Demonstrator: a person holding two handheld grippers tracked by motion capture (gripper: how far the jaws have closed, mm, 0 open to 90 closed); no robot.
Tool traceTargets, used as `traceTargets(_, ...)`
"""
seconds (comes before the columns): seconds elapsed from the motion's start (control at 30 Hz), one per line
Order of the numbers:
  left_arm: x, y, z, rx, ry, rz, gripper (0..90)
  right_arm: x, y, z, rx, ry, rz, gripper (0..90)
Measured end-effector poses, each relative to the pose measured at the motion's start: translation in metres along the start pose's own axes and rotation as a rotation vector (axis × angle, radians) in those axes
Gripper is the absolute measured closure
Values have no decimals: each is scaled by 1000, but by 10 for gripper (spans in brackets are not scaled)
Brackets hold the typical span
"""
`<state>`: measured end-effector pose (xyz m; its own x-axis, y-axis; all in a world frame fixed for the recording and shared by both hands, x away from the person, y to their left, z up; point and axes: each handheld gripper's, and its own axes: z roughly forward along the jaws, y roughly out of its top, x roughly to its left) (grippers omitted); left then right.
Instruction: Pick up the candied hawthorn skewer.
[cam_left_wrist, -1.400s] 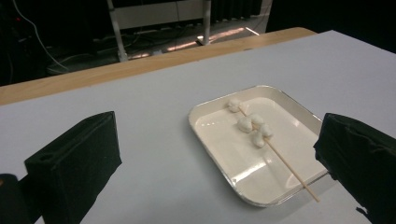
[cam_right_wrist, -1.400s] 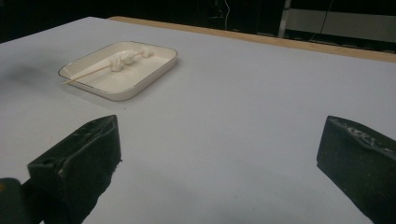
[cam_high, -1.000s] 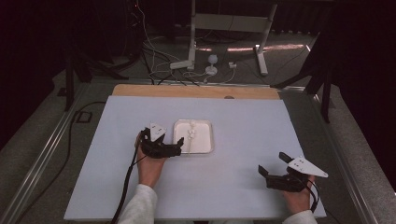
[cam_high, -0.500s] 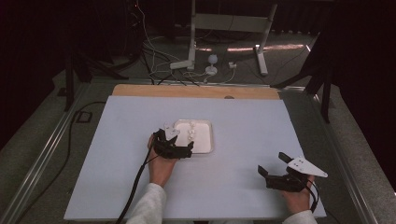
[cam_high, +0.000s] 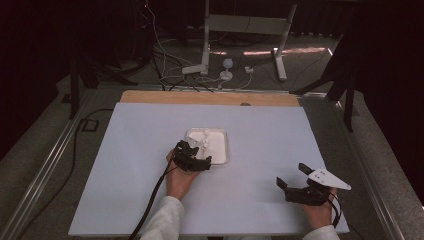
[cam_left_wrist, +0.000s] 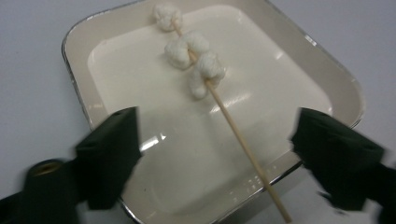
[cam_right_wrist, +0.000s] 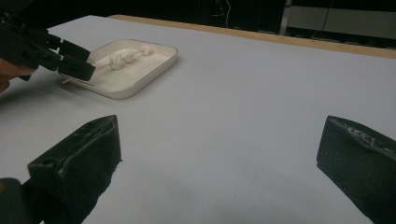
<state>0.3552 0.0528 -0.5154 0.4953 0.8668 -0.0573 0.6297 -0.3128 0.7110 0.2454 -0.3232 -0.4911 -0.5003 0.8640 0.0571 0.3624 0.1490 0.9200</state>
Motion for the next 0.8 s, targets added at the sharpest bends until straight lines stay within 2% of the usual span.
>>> traceTargets(0.03,0,-1,1,18,5,11,281,0,0,0,0,0,-1,1)
traceTargets(0.1,1,-1,1,38,-9,9,464,0,0,0,1,0,-2,1)
traceTargets(0.17,0,-1,0,49,9,20,548,0,0,0,1,1,0,0)
traceTargets(0.23,2,0,-1,65,15,13,634,0,0,0,1,1,-2,1)
traceTargets(0.43,4,1,-5,101,42,11,830,0,0,1,4,4,-4,0)
traceTargets(0.5,6,2,-5,109,35,-5,886,1,0,1,5,5,-2,0)
traceTargets(0.63,6,1,-6,107,42,-7,897,1,0,1,5,7,-4,1)
traceTargets(0.7,9,-1,-7,91,23,-39,898,0,0,1,5,6,-2,1)
traceTargets(0.8,10,-3,-8,87,17,-46,899,0,-1,0,5,4,2,1)
